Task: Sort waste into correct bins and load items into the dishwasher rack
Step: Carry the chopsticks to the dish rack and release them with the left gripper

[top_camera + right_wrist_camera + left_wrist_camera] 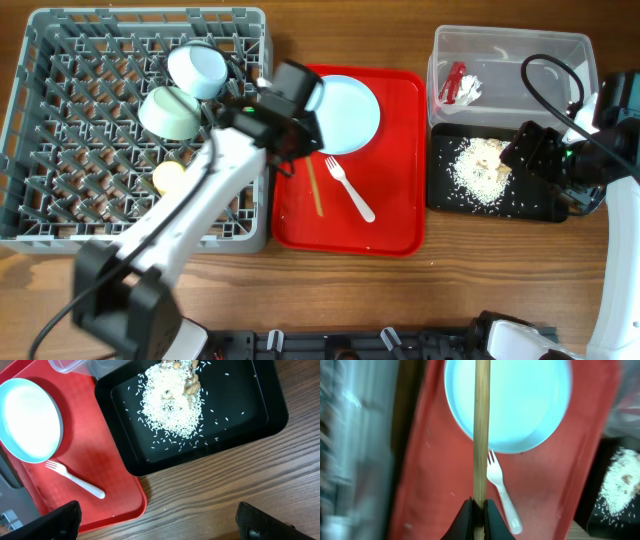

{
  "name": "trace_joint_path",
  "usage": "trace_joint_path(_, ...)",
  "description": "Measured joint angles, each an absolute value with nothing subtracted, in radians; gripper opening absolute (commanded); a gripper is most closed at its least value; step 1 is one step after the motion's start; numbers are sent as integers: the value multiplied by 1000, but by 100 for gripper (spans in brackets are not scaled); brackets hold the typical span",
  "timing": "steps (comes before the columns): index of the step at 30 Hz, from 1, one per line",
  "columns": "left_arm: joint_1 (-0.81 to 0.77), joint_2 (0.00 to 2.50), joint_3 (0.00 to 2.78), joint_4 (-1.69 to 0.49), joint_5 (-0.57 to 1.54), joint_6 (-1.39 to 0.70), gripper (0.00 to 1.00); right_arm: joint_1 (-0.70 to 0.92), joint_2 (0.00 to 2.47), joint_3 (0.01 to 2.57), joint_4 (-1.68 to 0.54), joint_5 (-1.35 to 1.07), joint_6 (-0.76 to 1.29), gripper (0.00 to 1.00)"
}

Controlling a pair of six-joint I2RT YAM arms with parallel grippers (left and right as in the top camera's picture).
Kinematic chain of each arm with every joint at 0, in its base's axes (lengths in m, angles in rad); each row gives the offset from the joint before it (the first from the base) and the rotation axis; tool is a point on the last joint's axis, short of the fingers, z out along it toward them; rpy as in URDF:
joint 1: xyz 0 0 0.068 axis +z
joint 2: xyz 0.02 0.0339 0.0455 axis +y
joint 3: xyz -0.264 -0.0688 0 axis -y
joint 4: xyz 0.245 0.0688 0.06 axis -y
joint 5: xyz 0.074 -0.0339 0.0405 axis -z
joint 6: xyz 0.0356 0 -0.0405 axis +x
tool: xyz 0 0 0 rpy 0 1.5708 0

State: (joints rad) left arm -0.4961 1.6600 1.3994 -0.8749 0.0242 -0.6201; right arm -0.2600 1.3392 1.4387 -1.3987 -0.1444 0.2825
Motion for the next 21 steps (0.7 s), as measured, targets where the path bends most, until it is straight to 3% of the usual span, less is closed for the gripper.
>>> trace_joint_path(9,-237,1546,1400,-809,-68,-158,4,-260,1339,1439,-1399,-144,282,100)
trace_joint_path(17,-195,1719,1400,-782,-82,-83,4,-260,1339,1439,-1399,-144,282,100)
trace_joint_path(18,-195,1736,1400,-781,-82,-84,6,-260,1339,1439,-1399,-144,282,100)
trace_joint_path(21,-195,1750,1400,-778,-81,-93,31,-260,1339,1439,-1399,-144,282,100)
